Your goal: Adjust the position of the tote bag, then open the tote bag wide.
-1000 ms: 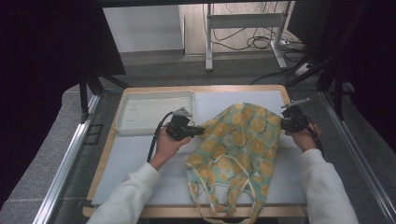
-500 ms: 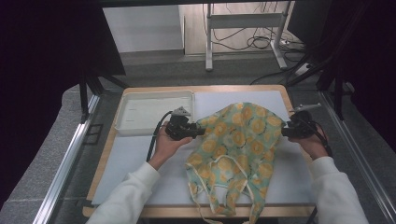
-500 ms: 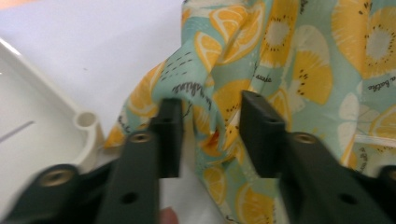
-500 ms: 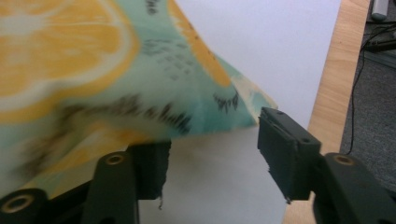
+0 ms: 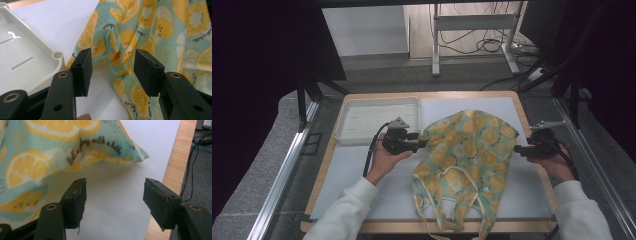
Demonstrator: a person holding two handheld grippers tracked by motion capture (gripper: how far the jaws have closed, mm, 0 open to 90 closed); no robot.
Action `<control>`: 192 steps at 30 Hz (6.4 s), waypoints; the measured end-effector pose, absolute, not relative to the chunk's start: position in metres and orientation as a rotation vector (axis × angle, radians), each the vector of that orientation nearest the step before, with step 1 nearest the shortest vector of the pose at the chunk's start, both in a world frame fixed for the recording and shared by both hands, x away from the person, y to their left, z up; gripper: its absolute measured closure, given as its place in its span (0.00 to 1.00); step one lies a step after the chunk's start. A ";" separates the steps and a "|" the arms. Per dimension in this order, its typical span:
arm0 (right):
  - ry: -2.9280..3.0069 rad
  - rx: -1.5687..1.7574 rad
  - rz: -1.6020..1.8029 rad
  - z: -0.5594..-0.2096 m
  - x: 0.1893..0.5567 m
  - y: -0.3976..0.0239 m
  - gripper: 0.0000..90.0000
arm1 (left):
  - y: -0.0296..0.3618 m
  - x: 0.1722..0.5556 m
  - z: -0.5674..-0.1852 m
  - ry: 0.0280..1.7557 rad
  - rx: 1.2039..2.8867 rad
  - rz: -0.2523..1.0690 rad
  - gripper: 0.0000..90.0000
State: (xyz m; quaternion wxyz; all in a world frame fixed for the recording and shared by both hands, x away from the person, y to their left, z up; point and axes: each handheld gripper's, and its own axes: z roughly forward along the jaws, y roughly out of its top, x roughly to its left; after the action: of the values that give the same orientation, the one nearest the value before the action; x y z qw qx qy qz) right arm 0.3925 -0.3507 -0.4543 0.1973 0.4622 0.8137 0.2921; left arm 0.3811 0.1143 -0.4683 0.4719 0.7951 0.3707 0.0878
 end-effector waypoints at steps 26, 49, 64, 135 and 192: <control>2.294 1.299 0.905 -0.454 0.318 -0.339 0.38 | 0.127 0.359 -0.475 0.901 1.962 0.197 0.50; 2.399 1.146 0.995 -0.445 0.283 -0.293 0.40 | 0.132 0.333 -0.489 0.881 2.004 0.146 0.48; 2.469 1.058 0.996 -0.454 0.277 -0.269 0.41 | 0.127 0.324 -0.490 0.838 2.027 0.111 0.49; 2.537 1.029 0.897 -0.489 0.268 -0.247 0.96 | 0.073 0.277 -0.485 0.610 2.189 0.060 0.44; 2.567 0.997 0.905 -0.490 0.267 -0.246 0.92 | 0.071 0.302 -0.461 0.664 2.045 -0.141 1.00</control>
State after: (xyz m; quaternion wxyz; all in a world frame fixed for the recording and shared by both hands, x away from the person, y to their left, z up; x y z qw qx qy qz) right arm 0.2665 -0.2463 -0.4899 0.1213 0.3416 0.8790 0.3098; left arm 0.3024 0.0710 -0.4614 0.4738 0.8358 0.2713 -0.0578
